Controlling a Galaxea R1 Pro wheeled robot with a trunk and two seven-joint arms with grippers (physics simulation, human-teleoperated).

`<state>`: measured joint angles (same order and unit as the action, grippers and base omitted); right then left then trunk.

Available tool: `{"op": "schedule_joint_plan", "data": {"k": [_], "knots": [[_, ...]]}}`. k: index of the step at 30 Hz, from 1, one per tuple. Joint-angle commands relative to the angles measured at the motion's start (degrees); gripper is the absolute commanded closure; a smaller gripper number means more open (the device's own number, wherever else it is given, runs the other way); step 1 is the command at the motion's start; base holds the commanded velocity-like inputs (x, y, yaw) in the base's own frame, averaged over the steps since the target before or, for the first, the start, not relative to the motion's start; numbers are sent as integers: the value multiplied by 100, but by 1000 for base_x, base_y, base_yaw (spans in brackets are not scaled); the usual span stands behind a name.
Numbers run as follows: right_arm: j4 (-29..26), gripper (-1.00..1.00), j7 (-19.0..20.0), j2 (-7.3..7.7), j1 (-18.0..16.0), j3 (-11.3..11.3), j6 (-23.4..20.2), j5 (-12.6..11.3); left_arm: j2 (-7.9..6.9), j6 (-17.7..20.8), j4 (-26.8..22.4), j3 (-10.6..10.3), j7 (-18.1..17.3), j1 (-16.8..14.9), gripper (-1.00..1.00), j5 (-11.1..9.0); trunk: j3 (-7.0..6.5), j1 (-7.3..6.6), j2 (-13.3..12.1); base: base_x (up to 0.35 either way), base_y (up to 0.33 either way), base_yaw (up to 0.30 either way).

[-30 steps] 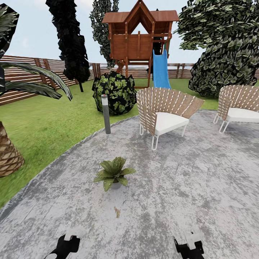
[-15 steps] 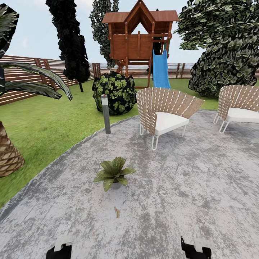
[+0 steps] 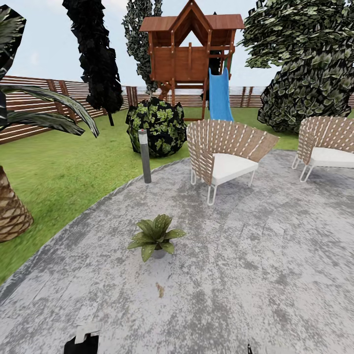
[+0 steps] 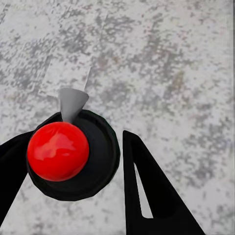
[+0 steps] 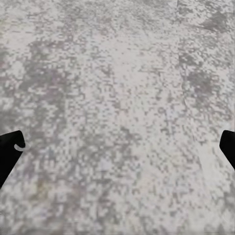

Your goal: Pick up the pesticide atomizer in the garden and spray insectifuge to fully cover both potted plants in the garden.

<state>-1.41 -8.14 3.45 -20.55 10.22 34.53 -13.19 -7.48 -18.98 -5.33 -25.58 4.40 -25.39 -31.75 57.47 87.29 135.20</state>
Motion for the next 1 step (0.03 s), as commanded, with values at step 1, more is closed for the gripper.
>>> {"op": "schedule_joint_plan", "data": {"k": [1], "knots": [[1, -100, -23, -1, -2, 52, 10, -34, 0, -9, -4, -51, 31, -1, 100, -2, 5, -1, 2, 0, 0, 0]]}}
